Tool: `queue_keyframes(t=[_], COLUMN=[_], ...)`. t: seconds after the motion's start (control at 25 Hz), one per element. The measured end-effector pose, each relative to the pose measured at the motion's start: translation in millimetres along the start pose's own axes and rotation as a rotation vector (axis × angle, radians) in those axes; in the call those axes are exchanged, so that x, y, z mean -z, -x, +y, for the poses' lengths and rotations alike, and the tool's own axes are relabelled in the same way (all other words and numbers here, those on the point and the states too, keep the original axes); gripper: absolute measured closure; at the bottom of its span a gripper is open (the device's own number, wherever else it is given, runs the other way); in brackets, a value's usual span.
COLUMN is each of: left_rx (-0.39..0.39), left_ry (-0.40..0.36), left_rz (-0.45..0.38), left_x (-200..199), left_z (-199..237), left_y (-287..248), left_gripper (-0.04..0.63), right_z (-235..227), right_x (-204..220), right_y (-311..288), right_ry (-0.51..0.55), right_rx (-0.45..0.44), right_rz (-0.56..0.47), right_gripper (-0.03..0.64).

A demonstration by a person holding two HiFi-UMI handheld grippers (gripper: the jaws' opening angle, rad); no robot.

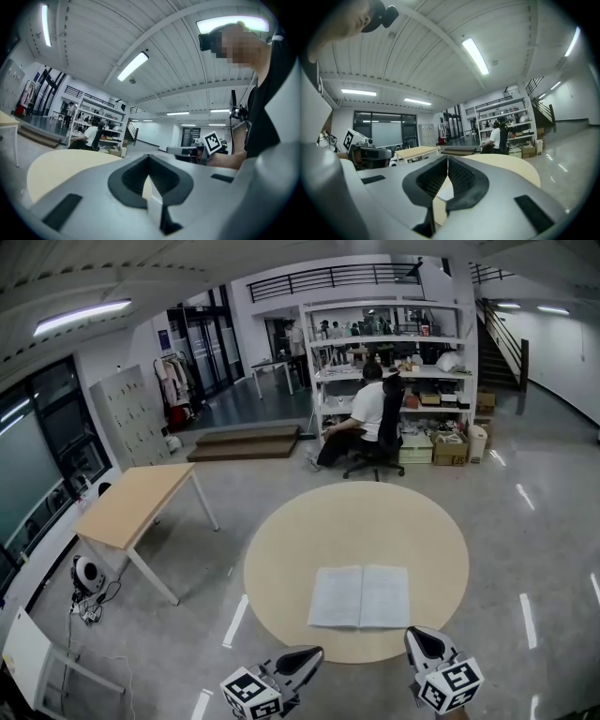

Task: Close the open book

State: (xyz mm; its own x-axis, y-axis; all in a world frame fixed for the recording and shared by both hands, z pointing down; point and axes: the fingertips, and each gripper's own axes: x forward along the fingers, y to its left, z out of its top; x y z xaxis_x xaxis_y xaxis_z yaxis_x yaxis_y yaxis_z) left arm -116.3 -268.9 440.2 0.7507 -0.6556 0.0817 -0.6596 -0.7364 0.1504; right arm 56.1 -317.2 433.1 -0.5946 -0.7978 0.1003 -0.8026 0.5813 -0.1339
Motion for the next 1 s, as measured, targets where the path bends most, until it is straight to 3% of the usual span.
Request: queue_keyframes(t=[0.2, 0.4, 0.56, 0.88, 1.0], left_rx=[0.000, 0.069, 0.101, 0.284, 0.366], left_ry=[0.025, 0.009, 0.047, 0.063, 0.018], left_rz=[0.025, 0.047, 0.040, 0.037, 0.065], left_x=[-12, -16, -18, -29, -12], left_z=[15, 32, 57, 77, 85], left_y=[-19, -36, -48, -66, -73], left_gripper=[0.603, 0.603, 0.603, 0.603, 0.603], right_z=[-10, -17, -23, -45, -48], right_x=[5, 8, 6, -24, -21], right_y=[-25, -48, -65, -68, -69], right_ry=[-0.036, -0.060, -0.065, -0.062, -0.070], right_rx=[-0.009, 0.022, 0.074, 0.246, 0.284], right_rz=[0.012, 0.016, 0.014, -0.060, -0.057], right_gripper=[0.617, 0.617, 0.617, 0.617, 0.617])
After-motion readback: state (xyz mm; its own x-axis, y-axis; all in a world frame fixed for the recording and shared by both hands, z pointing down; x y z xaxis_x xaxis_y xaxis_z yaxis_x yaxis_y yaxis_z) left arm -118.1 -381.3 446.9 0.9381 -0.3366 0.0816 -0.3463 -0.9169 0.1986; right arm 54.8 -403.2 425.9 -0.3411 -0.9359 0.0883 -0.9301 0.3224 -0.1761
